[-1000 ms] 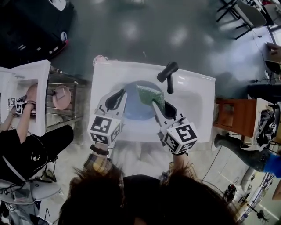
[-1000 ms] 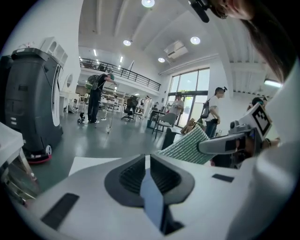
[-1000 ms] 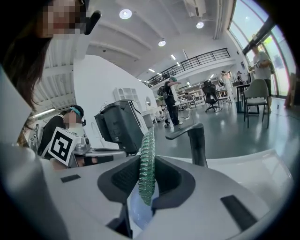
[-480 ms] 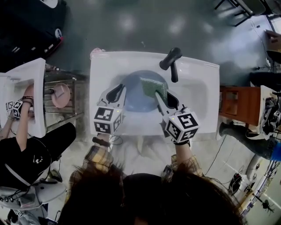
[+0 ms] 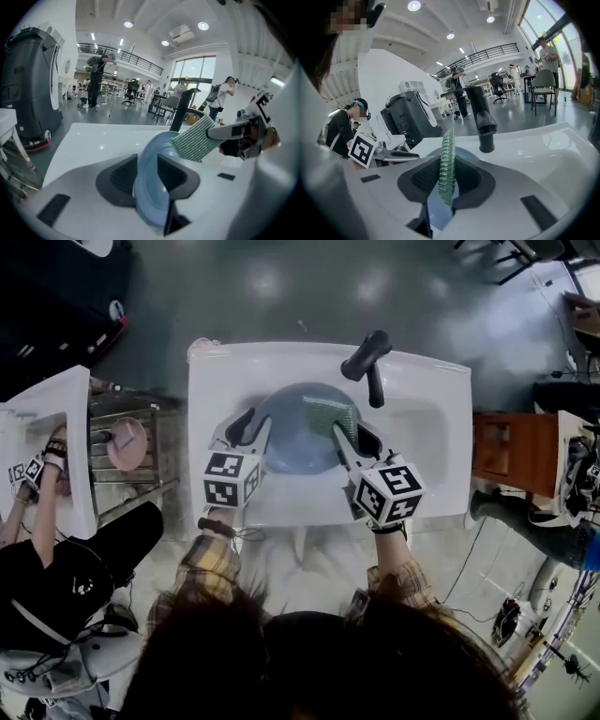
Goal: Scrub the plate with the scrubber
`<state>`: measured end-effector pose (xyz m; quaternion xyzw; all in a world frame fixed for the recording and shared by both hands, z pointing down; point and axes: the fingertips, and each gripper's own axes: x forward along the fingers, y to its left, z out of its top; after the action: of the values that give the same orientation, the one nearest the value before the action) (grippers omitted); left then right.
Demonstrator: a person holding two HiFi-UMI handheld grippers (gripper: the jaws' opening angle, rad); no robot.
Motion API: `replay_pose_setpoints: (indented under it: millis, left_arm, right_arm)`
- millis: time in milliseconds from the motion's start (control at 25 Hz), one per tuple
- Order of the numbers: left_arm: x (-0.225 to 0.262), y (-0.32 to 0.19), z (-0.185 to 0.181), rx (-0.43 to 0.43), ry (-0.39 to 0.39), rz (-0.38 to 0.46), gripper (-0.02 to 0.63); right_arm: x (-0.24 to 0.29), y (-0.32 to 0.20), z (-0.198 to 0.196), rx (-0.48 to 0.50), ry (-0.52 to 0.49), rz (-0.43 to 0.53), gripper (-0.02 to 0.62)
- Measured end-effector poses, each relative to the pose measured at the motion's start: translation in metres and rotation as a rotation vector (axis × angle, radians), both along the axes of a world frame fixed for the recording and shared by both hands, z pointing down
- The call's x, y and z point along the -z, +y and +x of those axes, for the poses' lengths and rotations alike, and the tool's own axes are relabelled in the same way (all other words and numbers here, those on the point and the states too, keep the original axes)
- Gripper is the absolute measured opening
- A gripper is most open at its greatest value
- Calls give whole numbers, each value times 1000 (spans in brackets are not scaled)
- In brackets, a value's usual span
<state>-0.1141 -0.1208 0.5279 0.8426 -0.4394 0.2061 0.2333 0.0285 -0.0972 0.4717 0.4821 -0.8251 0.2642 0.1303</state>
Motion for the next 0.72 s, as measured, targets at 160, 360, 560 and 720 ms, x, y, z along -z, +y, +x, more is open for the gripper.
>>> replay_pose_setpoints:
  millis: [160, 360, 560, 720]
  left_arm:
    - [-4, -7, 8, -51, -60, 21, 122]
    - [-12, -15, 17, -90, -124, 9, 153]
    - [-18, -22, 28, -147, -173, 0, 167]
    - [-24, -26, 33, -170, -208, -6, 167]
  right_arm:
    - [-14, -4, 5, 0, 24, -22, 97]
    - [-22, -9, 11, -4, 61, -25, 97]
    - [-29, -13, 14, -5, 90, -24, 97]
    - [-34, -12, 19, -21, 84, -36, 97]
